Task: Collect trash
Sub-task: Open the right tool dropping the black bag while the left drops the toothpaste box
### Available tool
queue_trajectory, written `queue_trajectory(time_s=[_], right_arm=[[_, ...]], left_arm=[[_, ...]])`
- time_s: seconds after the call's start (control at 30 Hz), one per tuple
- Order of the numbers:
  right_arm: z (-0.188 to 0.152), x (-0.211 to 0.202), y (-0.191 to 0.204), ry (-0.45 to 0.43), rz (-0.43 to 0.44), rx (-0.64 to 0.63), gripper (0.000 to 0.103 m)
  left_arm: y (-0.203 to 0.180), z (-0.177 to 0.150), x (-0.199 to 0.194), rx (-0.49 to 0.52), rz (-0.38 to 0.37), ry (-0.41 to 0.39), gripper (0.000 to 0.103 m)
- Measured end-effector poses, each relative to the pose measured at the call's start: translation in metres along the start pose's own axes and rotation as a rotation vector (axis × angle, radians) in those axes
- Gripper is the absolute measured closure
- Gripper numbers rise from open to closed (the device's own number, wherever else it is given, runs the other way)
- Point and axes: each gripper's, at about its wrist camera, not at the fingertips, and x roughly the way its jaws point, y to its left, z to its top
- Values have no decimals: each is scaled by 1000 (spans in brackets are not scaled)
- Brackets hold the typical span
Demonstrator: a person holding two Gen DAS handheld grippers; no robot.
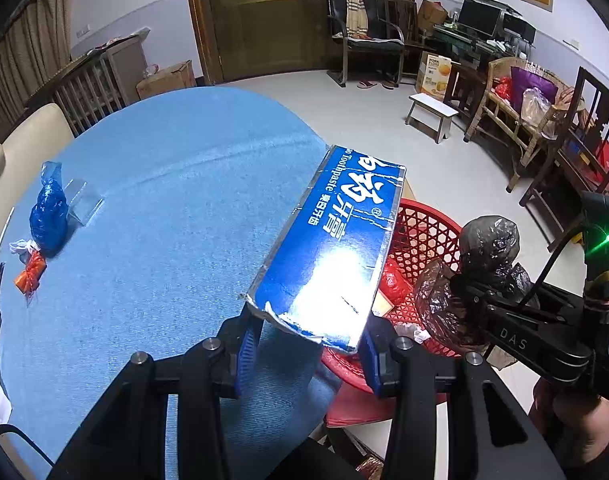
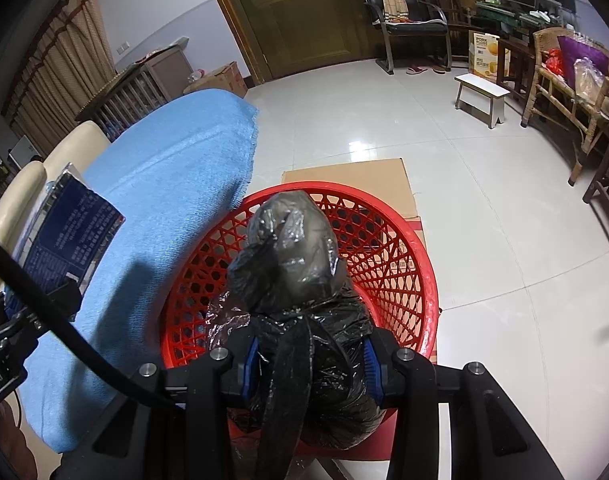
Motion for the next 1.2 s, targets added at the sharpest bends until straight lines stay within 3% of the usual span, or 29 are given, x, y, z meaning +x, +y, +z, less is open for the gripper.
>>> queue_trajectory(time_s=[0.3,0.37,0.4,0.43,0.83,0.9,0.93,0.97,1.0,1.2], right_arm=[[4,-1,3,-2,-13,-5,58],[5,0,2,2,-21,-1,47],[6,1,1,5,-28,7,35],[7,0,0,2,-35,12,32],[22,-36,-35,-99,-52,116,32],[23,-43,-43,-117,-55,133,32],[24,-46,-45,-123,-57,139,32],[24,-48,-48,-130,-59,146,32],[25,-51,-51,-135,-60,155,32],[25,-55,-58,-146,-61,168,32]], left_arm=[[4,1,-1,-5,-4,-2,58],[3,0,-1,-6,-6,-1,58],[3,0,-1,-6,-8,-1,58],[3,0,-1,-5,-9,-1,58],[-27,11,10,60,-36,18,57],[-34,15,16,68,-64,33,54],[-39,18,21,78,-82,47,44],[-42,20,25,88,-88,57,29],[-47,23,30,106,-83,67,23],[-44,24,32,102,-73,76,21]])
